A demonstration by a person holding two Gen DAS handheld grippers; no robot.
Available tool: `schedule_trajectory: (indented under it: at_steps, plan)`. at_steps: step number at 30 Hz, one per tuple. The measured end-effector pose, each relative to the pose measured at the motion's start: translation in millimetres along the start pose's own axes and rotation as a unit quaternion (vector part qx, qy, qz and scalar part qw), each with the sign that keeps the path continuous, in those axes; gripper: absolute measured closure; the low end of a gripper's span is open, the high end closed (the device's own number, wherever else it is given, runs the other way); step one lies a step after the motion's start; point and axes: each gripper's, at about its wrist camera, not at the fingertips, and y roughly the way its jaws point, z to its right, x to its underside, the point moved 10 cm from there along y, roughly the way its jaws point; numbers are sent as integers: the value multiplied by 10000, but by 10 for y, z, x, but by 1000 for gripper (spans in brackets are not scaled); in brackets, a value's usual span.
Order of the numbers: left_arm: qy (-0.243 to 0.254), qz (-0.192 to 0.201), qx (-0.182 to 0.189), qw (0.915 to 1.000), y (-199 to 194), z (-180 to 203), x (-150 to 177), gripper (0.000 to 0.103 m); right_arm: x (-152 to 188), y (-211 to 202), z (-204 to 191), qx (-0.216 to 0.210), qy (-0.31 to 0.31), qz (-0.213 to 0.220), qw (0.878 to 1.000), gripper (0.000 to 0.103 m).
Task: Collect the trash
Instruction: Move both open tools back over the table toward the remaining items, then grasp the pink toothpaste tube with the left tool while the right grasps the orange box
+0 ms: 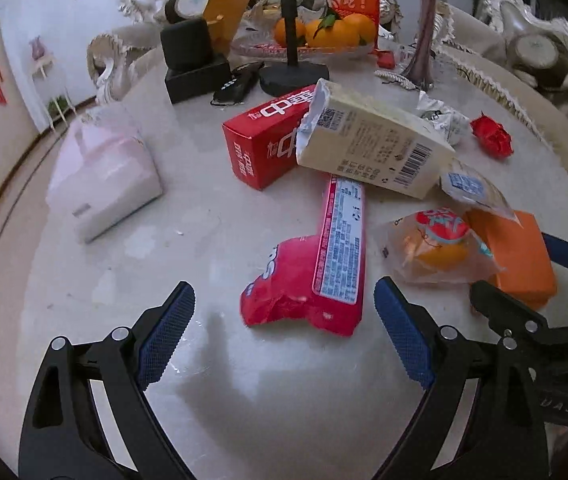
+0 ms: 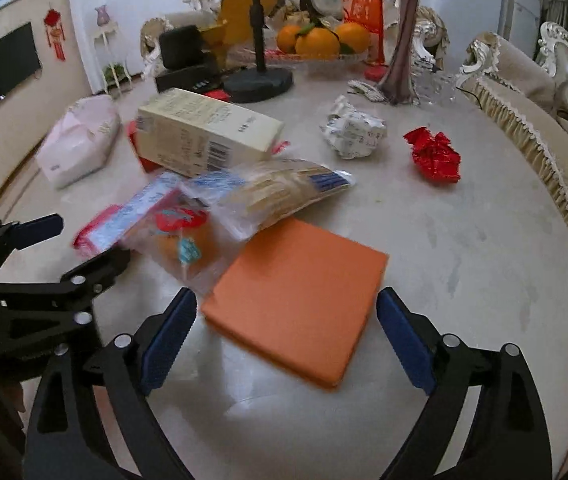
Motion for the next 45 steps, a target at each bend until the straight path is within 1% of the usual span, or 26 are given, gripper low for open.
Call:
schedule_trajectory:
  at_steps: [3,5,7,9,10,12,15,18,20,23,25,26,27,28,29,30,31,32,34,36,37,39,41,43,45]
  plan:
    - [138,-118,-21,9998,74,61,24,14,63,-27,230,-41,213,-80,9997,15]
    - [310,-98,-67,9994,84,109,2,14,81,-63,412,110,159,-15,9998,15]
    - [438,-78,-113,9989,106,144,-36,14,66,-50,492,38,112,-26,9999,15]
    - [447,-112,-114,9989,165,166,-102,14,43,-11,494,-192,-79,-87,9997,15]
    - [418,-149,-126,9989,189,164,-131,14,26,-8,482,-222,-198,-74,9995,15]
    - [341,-208,-170,9991,240,152,-192,14,-28,11,427,-163,-531,-32,9985,15]
    - [260,-228,-152,9993,272,141,-221,14,-59,39,360,-174,-776,-22,9968,15]
    - [34,-219,-28,9998,299,114,-214,14,-79,75,347,-56,-876,-36,9961,15]
    - [-85,-255,36,9996,335,101,-233,14,-85,106,330,-64,-919,-78,9957,15]
    - [-47,-252,5,9997,393,113,-302,14,-101,136,346,-98,-885,-120,9960,15]
    - [-29,-260,-1,9997,421,120,-334,14,-97,150,357,-238,-797,-171,9964,16]
    - [-37,-262,15,9996,429,125,-340,14,-92,143,360,-270,-774,-174,9965,18]
    - [-58,-253,58,9996,420,133,-333,17,-95,127,363,-285,-754,-140,9966,27]
    - [-92,-246,177,9995,414,151,-331,27,-98,115,353,-309,-757,-115,9966,31]
    - [-62,-206,178,9996,374,161,-327,41,-99,109,366,-229,-747,-97,9969,31]
    - [-13,-200,196,9996,343,179,-323,50,-88,100,373,-189,-714,-94,9972,31]
    - [40,-210,215,9995,307,194,-310,71,-73,91,378,-196,-658,-101,9976,32]
    - [107,-254,217,9994,280,207,-294,75,-65,86,382,-233,-599,-108,9979,32]
    - [165,-299,231,9991,245,203,-252,75,-28,32,375,-462,-465,-72,9978,32]
    - [181,-304,183,9992,201,173,-204,75,27,-22,388,-556,-423,-74,9975,32]
    - [159,-280,194,9993,165,160,-171,75,65,-58,403,-588,-387,-80,9975,32]
    - [-44,-211,251,9995,33,113,-56,75,149,-161,445,-750,-187,-110,9969,32]
    - [-298,-79,364,9989,-154,91,59,75,243,-369,496,-1007,78,12,9949,32]
    - [-565,227,539,9967,-438,101,161,75,331,-583,531,-1199,254,143,9924,32]
    - [-631,589,703,9938,-858,193,337,75,501,-900,540,-1419,347,370,9886,32]
